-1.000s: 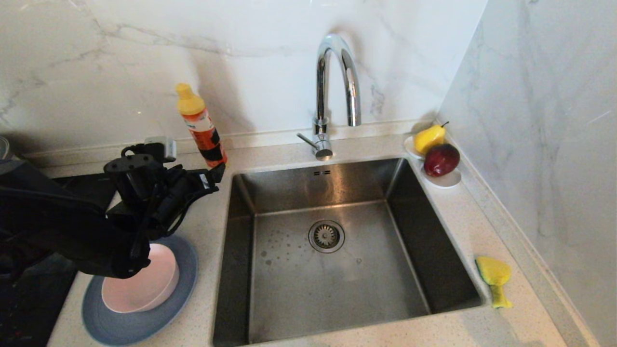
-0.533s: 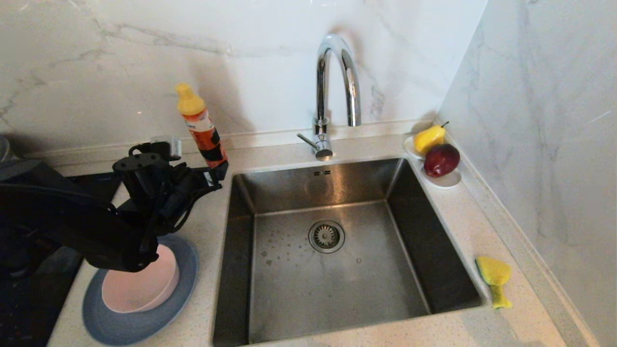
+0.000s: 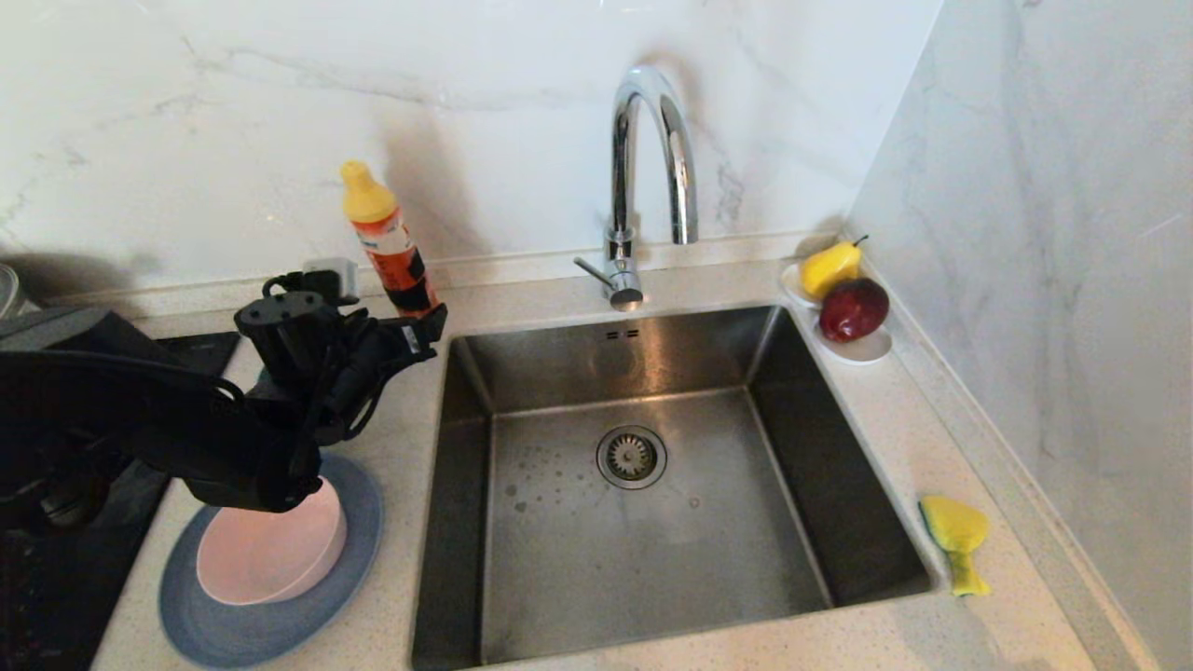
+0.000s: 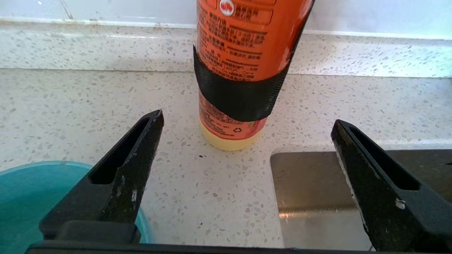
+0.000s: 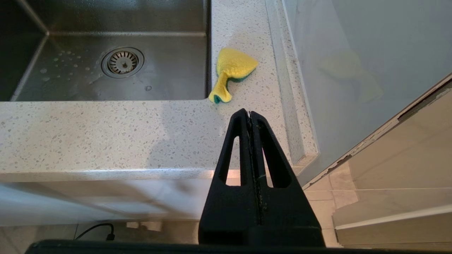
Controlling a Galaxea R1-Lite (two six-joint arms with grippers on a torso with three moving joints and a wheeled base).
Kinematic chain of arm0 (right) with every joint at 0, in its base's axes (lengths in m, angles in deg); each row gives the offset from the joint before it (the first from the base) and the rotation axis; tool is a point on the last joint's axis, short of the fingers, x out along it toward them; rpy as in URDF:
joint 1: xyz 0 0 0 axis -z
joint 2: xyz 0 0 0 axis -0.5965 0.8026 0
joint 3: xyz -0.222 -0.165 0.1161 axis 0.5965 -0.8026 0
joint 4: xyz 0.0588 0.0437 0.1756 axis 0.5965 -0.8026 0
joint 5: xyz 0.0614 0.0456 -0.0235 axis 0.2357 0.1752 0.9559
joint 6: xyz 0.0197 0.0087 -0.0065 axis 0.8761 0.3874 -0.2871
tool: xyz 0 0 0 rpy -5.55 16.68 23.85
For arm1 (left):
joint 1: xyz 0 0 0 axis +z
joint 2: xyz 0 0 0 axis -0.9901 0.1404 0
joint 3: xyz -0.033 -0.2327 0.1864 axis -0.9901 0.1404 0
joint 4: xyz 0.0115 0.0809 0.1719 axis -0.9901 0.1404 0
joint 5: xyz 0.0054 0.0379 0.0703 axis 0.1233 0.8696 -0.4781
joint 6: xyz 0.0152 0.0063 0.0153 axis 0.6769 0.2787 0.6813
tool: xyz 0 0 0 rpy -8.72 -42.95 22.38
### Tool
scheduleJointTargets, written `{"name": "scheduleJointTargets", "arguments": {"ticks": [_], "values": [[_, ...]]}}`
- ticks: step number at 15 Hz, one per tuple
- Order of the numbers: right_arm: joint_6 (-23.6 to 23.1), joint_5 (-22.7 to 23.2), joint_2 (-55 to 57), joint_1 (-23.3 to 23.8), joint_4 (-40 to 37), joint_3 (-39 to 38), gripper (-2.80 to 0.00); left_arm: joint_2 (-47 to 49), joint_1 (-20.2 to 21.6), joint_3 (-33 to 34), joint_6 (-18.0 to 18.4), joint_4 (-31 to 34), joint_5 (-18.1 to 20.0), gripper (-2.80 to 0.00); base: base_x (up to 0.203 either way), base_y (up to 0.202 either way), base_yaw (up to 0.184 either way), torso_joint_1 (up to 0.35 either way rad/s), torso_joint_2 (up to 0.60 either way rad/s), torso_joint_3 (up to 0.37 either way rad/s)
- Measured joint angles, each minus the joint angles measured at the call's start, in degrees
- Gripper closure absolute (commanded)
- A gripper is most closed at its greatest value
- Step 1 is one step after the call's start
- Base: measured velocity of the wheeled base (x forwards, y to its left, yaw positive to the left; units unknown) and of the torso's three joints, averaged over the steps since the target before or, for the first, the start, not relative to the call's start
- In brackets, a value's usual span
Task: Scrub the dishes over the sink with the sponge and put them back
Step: Grab the dish soap
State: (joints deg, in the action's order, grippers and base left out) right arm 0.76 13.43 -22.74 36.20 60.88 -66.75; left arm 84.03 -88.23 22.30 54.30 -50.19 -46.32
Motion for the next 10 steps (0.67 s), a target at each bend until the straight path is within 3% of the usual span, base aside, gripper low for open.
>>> {"name": "scheduleJointTargets", "arguments": {"ticks": [10], "values": [[0.00, -0.02, 0.00, 0.00, 0.02, 0.00, 0.00, 2.86, -0.02, -3.63, -0.01, 0.00, -0.40, -2.80, 0.000, 0.000, 0.000, 0.000, 0.00, 0.000]]}}
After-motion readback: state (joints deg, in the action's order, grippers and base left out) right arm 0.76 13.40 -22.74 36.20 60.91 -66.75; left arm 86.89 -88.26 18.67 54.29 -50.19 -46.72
